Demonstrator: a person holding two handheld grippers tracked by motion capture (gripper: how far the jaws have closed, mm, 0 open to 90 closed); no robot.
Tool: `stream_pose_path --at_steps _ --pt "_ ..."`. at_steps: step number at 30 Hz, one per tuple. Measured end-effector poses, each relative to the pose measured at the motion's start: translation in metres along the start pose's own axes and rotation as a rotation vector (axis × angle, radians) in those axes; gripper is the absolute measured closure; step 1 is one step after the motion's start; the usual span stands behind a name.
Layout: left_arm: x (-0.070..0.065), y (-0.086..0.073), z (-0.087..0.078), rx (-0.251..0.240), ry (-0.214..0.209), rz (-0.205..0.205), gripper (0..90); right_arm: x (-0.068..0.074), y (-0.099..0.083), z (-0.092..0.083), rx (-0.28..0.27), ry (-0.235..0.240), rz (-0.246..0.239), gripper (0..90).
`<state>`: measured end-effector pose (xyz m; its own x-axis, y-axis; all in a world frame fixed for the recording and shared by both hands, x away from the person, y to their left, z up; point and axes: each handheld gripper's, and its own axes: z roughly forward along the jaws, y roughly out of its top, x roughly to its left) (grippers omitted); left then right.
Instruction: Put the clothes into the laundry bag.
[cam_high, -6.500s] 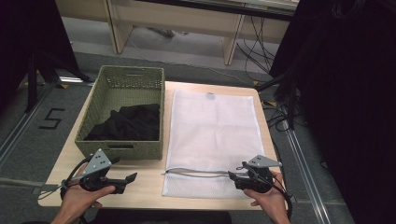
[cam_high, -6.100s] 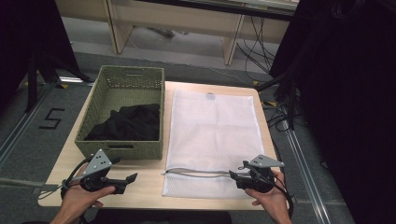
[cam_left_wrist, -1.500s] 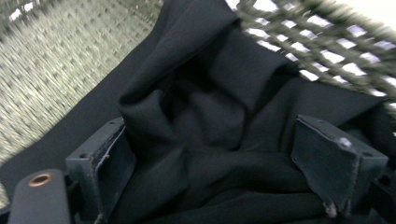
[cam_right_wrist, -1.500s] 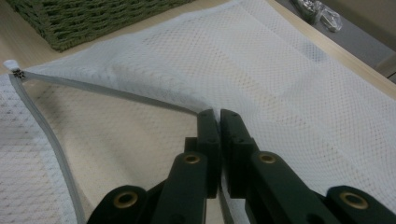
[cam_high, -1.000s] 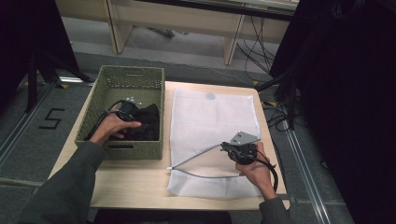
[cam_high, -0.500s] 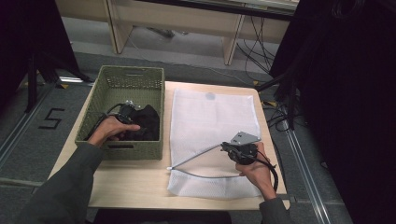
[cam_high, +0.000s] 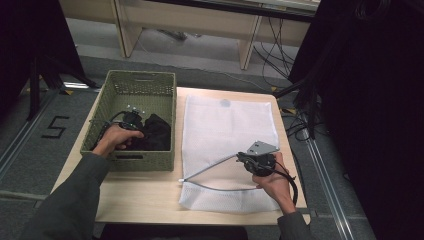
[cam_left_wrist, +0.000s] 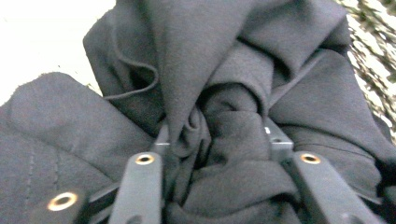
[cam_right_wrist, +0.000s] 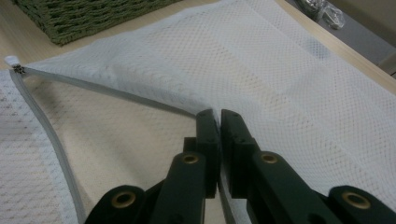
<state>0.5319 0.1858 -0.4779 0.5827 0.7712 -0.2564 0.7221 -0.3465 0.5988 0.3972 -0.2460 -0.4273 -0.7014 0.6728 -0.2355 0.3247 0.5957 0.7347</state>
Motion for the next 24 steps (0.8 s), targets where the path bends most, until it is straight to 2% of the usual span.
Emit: stream_pose_path --at_steps 1,2,3,4,5,6,7,8,9,10,11,12,14,15,16,17,18,20,21,22,23,24 --pt "-0.003 0.005 -0.007 0.045 0.028 0.065 65.6 -0.001 -0.001 0.000 -0.011 -0.008 -0.004 87.4" --pt "-0.003 0.005 -0.007 0.045 0.028 0.065 66.3 -0.001 -0.001 0.000 -0.011 -0.008 -0.004 87.4" --pt "-0.005 0.011 -0.009 0.042 0.064 0.074 66.5 -0.001 -0.001 -0.001 0.005 0.001 0.011 87.4" --pt "-0.005 0.011 -0.009 0.042 0.064 0.074 66.8 -0.001 -0.001 -0.001 0.005 0.001 0.011 87.4" --pt "-0.004 0.018 -0.015 0.029 0.154 0.098 67.2 -0.001 -0.003 -0.001 0.003 -0.003 0.007 87.4" --pt "-0.004 0.018 -0.015 0.029 0.154 0.098 67.2 -0.001 -0.003 -0.001 0.003 -0.003 0.007 87.4" --pt "0.000 0.021 -0.019 -0.025 0.281 0.125 67.1 -0.002 -0.004 -0.002 -0.002 -0.006 -0.002 87.4" --pt "0.002 0.022 -0.021 -0.024 0.330 0.117 66.9 -0.001 -0.004 -0.003 0.004 -0.007 0.005 87.4" --pt "0.002 0.022 -0.021 -0.024 0.330 0.117 66.0 -0.003 -0.004 -0.002 -0.001 -0.006 -0.001 87.4" --pt "0.009 0.021 -0.019 -0.022 0.314 0.048 62.3 -0.003 -0.004 -0.002 0.002 -0.001 -0.002 87.4" --pt "0.012 0.019 -0.018 -0.015 0.270 -0.006 57.8 -0.003 -0.004 -0.002 -0.001 -0.001 -0.002 87.4" --pt "0.012 0.018 -0.017 -0.024 0.266 -0.027 52.8 -0.003 -0.004 -0.002 0.004 0.002 -0.003 87.4" --pt "0.012 0.017 -0.016 -0.023 0.270 -0.015 39.1 -0.003 -0.004 -0.002 0.008 -0.002 0.001 87.4" --pt "0.009 0.017 -0.013 -0.016 0.251 -0.022 30.5 -0.003 -0.004 -0.001 0.007 -0.001 -0.002 87.3" --pt "0.008 0.016 -0.011 -0.012 0.242 -0.017 26.4 -0.003 -0.004 -0.001 0.005 -0.002 -0.003 87.3" --pt "0.007 0.017 -0.010 -0.003 0.245 -0.026 23.4 -0.003 -0.004 -0.002 0.004 -0.010 -0.007 87.3" --pt "0.007 0.017 -0.008 -0.001 0.240 -0.024 21.2 -0.002 -0.004 -0.002 0.007 -0.004 0.010 87.2" --pt "0.007 0.017 -0.005 0.014 0.223 -0.035 17.6 -0.001 -0.004 -0.002 0.014 0.004 0.014 87.1" --pt "0.006 0.016 -0.002 0.019 0.215 -0.053 15.5 0.000 -0.004 -0.003 0.019 0.008 0.023 87.0" --pt "0.006 0.016 -0.001 0.029 0.214 -0.036 14.9 -0.002 -0.004 -0.002 0.006 -0.002 -0.004 87.0" --pt "0.007 0.015 0.001 0.014 0.221 -0.036 14.1 -0.001 -0.004 -0.001 0.006 -0.001 0.001 86.9" --pt "0.008 0.015 0.002 0.023 0.216 -0.048 13.1 -0.002 -0.004 -0.002 0.015 0.004 -0.002 86.9"
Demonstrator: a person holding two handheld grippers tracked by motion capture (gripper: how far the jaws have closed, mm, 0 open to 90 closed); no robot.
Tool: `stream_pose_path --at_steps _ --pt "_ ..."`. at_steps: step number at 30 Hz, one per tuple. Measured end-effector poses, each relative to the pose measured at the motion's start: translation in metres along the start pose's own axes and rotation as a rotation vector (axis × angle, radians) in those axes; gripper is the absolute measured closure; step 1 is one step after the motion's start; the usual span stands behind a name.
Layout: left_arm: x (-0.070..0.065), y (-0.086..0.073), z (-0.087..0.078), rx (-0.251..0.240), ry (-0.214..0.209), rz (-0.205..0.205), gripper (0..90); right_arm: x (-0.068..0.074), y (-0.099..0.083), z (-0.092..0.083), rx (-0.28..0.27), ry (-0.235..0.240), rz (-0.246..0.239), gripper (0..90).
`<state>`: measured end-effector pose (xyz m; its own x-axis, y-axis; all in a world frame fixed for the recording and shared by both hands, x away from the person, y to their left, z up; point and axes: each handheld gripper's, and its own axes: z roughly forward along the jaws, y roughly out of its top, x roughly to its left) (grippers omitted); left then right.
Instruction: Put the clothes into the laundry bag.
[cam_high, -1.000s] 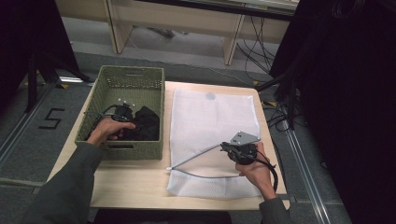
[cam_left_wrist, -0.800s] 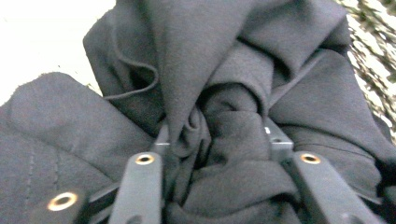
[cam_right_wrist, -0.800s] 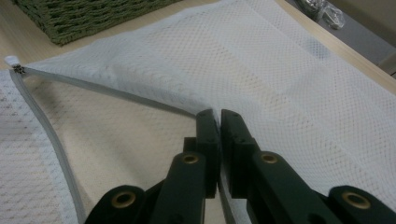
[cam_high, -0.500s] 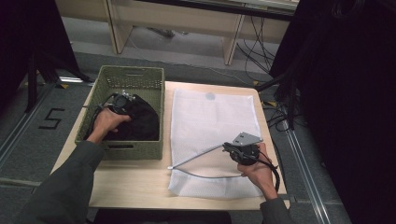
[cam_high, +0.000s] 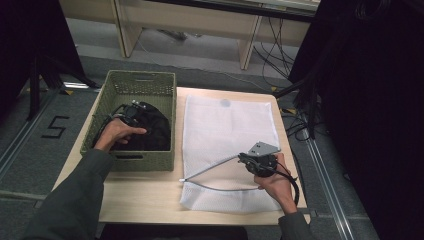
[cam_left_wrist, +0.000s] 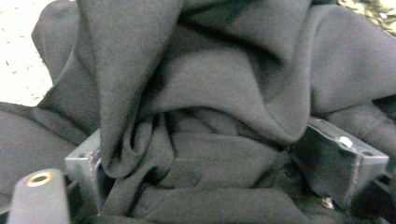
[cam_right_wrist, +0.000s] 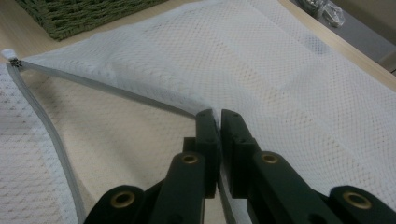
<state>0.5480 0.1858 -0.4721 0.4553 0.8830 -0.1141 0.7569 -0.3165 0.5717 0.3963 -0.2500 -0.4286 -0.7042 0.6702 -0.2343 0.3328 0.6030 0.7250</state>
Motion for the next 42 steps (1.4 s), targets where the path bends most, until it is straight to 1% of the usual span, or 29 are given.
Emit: stream_pose_path --at_steps 2,4,6,7,8,9,10,12,14,16,17,19,20,22,24,25,26,27,28,29,30,31,32,33,35,36,39,40,42 --pt "0.003 0.000 0.004 0.021 0.014 0.008 9.8 0.001 0.000 0.001 0.003 -0.001 0.002 86.8" --pt "0.003 0.000 0.008 0.003 0.022 -0.012 4.9 0.002 0.000 0.001 0.001 -0.002 0.007 86.7" --pt "0.005 -0.002 0.013 0.002 -0.006 -0.063 5.5 0.001 0.001 0.001 0.003 0.006 -0.012 86.5" --pt "0.004 -0.003 0.013 -0.005 -0.010 -0.101 10.1 0.003 0.001 0.001 0.002 0.001 0.002 86.4" --pt "0.004 -0.003 0.013 -0.005 -0.010 -0.101 18.1 0.003 0.001 0.002 -0.003 -0.001 -0.009 86.4" --pt "0.007 -0.007 0.013 -0.035 -0.020 -0.125 29.4 0.004 0.001 0.001 0.008 0.014 0.005 86.4" --pt "0.008 -0.009 0.013 -0.052 -0.027 -0.131 38.4 0.002 0.001 0.001 -0.003 0.003 -0.010 86.4" --pt "0.008 -0.010 0.013 -0.056 -0.030 -0.118 47.0 0.003 0.001 0.001 -0.005 -0.001 0.004 86.4" --pt "0.009 -0.009 0.011 -0.044 -0.029 -0.079 55.4 0.002 0.002 0.001 -0.004 0.001 -0.011 86.8" --pt "0.008 -0.009 0.010 -0.043 -0.029 -0.073 59.7 0.003 0.002 0.000 -0.006 0.003 -0.007 87.0" --pt "0.007 -0.007 0.009 -0.043 -0.029 -0.024 61.6 0.002 0.002 0.000 -0.010 -0.006 -0.006 87.5" --pt "0.008 -0.007 0.007 -0.038 -0.034 -0.028 62.9 0.002 0.002 0.000 -0.011 -0.008 0.003 87.6" --pt "0.007 -0.007 0.006 -0.042 -0.031 -0.028 62.9 0.001 0.002 0.000 -0.017 -0.007 -0.019 87.8" --pt "0.004 -0.004 0.003 -0.041 -0.014 0.001 63.7 0.001 0.002 0.000 -0.014 -0.011 0.006 88.1" --pt "0.004 -0.002 0.000 -0.042 -0.011 0.008 64.3 0.000 0.002 -0.001 -0.018 -0.012 -0.003 88.2" --pt "0.004 0.001 -0.007 -0.069 -0.006 0.022 64.3 0.000 0.002 -0.001 -0.026 -0.007 -0.015 88.2" --pt "0.004 0.001 -0.007 -0.069 -0.006 0.022 64.3 0.000 0.002 -0.001 -0.026 -0.007 -0.015 88.2" --pt "0.003 0.002 -0.012 -0.125 -0.005 0.014 64.4 -0.001 0.002 -0.003 -0.024 -0.011 -0.002 88.3" --pt "0.003 0.002 -0.012 -0.125 -0.005 0.014 64.4 -0.001 0.002 -0.003 -0.024 -0.011 -0.002 88.3" --pt "0.001 0.006 -0.024 -0.136 0.000 0.037 64.5 -0.001 0.003 -0.003 -0.028 -0.016 -0.004 88.3" --pt "0.001 0.006 -0.024 -0.136 0.000 0.037 64.5 0.000 0.003 -0.003 -0.031 -0.020 0.002 88.3" --pt "-0.001 0.011 -0.035 -0.142 -0.011 0.059 64.6 0.000 0.003 -0.004 -0.032 -0.023 0.007 88.3" --pt "-0.001 0.011 -0.035 -0.142 -0.011 0.059 64.8 0.000 0.003 -0.004 -0.032 -0.023 0.007 88.3" --pt "-0.003 0.015 -0.046 -0.166 -0.022 0.058 64.8 0.000 0.004 -0.004 -0.037 -0.026 0.004 88.3" --pt "-0.006 0.020 -0.059 -0.185 -0.025 0.083 65.0 0.001 0.005 -0.005 -0.041 -0.029 -0.006 88.3" --pt "-0.007 0.023 -0.066 -0.195 -0.028 0.098 65.0 0.002 0.005 -0.005 -0.040 -0.030 0.007 88.3" --pt "-0.011 0.031 -0.085 -0.223 -0.042 0.115 65.3 0.000 0.006 -0.005 -0.048 -0.032 -0.007 88.3" --pt "-0.011 0.031 -0.085 -0.223 -0.042 0.115 65.4 0.000 0.006 -0.005 -0.048 -0.032 -0.007 88.3" --pt "-0.017 0.037 -0.106 -0.249 -0.044 0.147 65.4 0.001 0.006 -0.006 -0.052 -0.036 -0.006 88.3"
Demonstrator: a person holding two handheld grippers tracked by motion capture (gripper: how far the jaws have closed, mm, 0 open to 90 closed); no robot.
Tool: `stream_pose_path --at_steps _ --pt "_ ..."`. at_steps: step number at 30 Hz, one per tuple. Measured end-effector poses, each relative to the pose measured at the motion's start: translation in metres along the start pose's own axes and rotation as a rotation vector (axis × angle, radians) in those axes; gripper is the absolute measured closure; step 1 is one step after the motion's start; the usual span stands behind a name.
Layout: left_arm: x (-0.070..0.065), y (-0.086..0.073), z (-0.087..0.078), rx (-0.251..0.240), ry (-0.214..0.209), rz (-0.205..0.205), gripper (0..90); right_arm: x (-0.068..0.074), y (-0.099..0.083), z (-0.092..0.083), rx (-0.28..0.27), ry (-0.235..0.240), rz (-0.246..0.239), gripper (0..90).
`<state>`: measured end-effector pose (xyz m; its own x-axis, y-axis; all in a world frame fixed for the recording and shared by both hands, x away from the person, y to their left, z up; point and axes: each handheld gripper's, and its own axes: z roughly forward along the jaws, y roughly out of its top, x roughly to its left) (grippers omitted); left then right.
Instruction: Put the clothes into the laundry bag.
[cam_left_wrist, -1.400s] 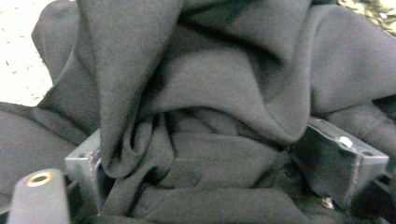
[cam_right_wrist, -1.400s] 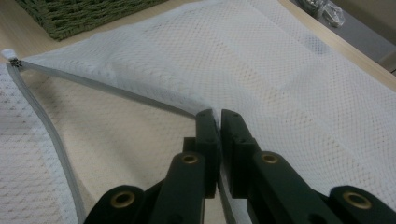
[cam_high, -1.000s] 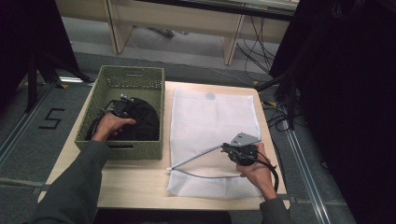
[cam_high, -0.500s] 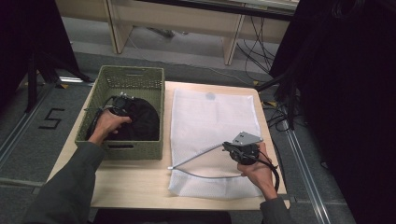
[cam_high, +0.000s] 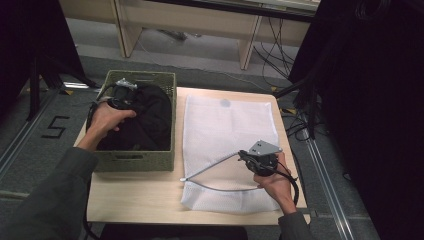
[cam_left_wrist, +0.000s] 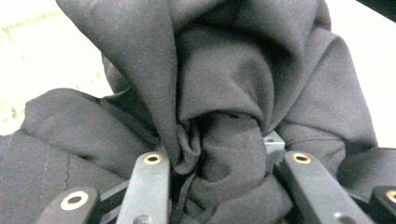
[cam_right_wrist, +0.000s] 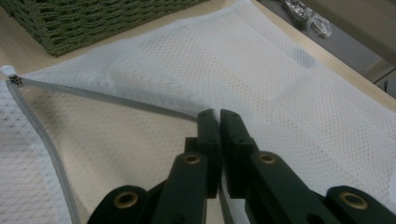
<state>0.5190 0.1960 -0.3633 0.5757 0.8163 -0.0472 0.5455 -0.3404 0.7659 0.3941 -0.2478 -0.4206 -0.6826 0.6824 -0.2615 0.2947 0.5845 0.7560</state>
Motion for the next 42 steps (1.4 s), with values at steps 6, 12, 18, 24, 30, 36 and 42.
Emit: stream_pose_path --at_steps 6,12,18,24,30,36,42 --pt "-0.012 0.020 -0.044 -0.071 -0.030 -0.007 65.3 -0.002 0.000 -0.001 -0.008 -0.013 0.003 88.4" --pt "-0.034 0.039 -0.096 -0.121 -0.032 0.061 65.3 -0.003 0.001 -0.001 -0.009 -0.012 0.007 88.3" --pt "-0.066 0.047 -0.141 -0.163 -0.132 0.098 65.2 -0.004 0.001 0.000 -0.008 -0.018 0.009 88.4" --pt "-0.114 0.039 -0.166 -0.182 -0.265 0.169 65.0 -0.003 0.000 0.001 -0.007 -0.012 0.025 88.4" --pt "-0.158 0.024 -0.154 -0.184 -0.367 0.214 64.9 -0.002 0.001 0.002 0.000 -0.010 0.016 88.3" --pt "-0.210 -0.013 -0.082 -0.124 -0.509 0.240 64.9 -0.004 0.002 0.001 -0.018 -0.024 0.030 88.4" --pt "-0.238 -0.035 -0.022 -0.045 -0.565 0.237 64.5 -0.006 0.002 0.000 -0.038 -0.036 0.029 88.4"
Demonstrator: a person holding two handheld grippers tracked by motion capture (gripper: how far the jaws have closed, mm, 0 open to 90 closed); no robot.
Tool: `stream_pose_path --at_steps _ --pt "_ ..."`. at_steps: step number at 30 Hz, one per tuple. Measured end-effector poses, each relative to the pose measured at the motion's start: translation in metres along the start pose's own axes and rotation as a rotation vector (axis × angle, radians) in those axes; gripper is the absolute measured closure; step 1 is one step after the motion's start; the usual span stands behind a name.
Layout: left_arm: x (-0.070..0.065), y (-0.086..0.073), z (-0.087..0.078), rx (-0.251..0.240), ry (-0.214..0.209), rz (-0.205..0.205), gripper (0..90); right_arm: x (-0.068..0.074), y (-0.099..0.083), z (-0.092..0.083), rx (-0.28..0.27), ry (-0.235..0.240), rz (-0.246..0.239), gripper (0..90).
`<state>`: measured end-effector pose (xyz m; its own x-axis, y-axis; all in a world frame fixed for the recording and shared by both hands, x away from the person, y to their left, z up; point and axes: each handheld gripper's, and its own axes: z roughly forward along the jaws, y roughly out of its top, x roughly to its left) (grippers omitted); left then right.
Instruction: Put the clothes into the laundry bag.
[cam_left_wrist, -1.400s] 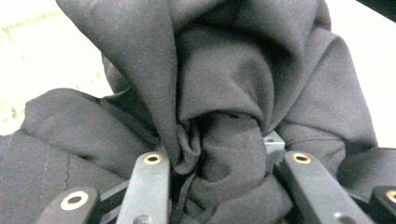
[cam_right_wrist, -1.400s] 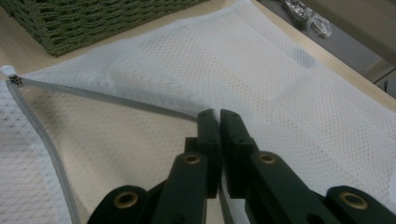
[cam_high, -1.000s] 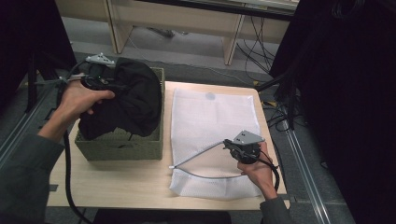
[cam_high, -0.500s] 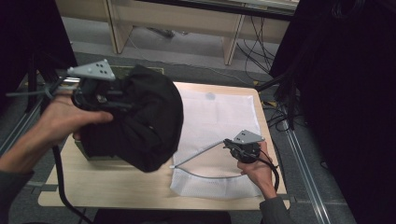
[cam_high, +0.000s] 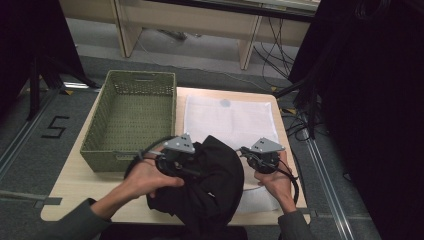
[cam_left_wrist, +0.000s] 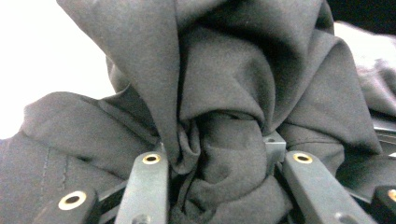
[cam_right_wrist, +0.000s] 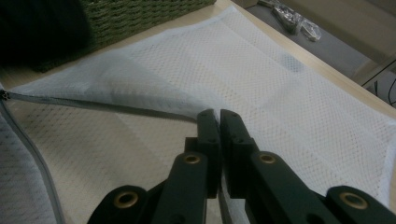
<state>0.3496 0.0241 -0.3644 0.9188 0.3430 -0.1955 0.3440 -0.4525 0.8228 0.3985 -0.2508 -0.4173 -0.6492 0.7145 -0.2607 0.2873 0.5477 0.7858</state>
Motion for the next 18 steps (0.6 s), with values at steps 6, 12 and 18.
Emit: stream_pose_path --at_steps 6,12,18 --pt "0.010 -0.014 0.057 0.073 0.004 -0.037 64.1 -0.002 0.004 -0.005 -0.021 0.014 0.040 88.5" --pt "0.015 -0.013 0.085 0.099 0.049 -0.048 63.5 -0.002 0.012 -0.011 -0.047 -0.043 -0.008 88.7" --pt "0.011 0.001 0.085 0.078 0.095 -0.023 63.3 0.001 0.018 -0.014 -0.081 -0.065 -0.016 88.7"
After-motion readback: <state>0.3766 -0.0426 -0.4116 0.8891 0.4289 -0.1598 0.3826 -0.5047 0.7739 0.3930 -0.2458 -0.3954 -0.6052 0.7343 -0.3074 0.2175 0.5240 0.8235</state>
